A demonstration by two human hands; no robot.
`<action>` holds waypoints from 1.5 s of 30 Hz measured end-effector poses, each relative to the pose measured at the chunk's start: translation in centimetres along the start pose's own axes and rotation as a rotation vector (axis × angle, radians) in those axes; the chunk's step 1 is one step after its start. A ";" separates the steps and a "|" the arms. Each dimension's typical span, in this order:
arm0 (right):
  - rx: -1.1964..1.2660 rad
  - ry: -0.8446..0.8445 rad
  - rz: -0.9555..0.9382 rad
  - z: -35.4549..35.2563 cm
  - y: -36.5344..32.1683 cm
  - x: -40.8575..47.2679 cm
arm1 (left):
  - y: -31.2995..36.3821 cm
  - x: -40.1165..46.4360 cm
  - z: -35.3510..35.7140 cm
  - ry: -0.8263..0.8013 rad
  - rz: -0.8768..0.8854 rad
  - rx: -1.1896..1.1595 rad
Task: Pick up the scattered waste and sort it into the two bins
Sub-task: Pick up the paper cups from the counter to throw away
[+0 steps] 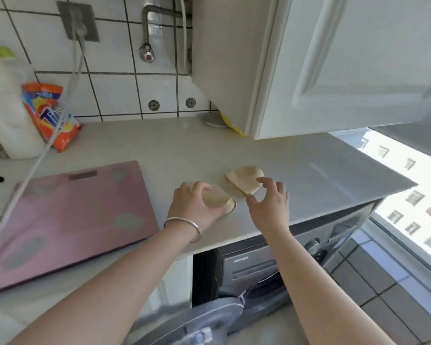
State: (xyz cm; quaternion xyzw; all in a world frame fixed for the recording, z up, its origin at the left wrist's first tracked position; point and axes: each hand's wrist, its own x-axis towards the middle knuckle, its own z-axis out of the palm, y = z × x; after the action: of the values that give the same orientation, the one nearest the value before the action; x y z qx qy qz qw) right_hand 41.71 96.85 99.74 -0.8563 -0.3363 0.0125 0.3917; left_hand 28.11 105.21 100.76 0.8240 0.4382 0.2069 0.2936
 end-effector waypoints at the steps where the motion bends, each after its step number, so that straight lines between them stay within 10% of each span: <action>1: -0.073 -0.021 -0.013 0.3 0.0 1.1 | -0.1 0.9 0.2 -0.029 -0.008 0.031; 10: -0.288 -0.289 0.084 3.1 1.2 7.7 | -1.2 5.1 2.2 -0.277 0.034 0.207; 23: -0.055 -0.072 0.141 -0.2 0.9 6.1 | 0.5 4.6 1.1 -0.190 0.090 0.216; 45: 0.347 -0.003 0.768 -17.2 23.4 -24.9 | 9.0 -27.9 18.0 -0.319 0.169 0.016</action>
State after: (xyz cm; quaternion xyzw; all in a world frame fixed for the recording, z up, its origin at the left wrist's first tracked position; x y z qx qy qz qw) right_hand 40.63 59.94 89.76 -0.8407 0.0141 0.2153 0.4966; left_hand 29.47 72.21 91.09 0.8826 0.3168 0.0941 0.3344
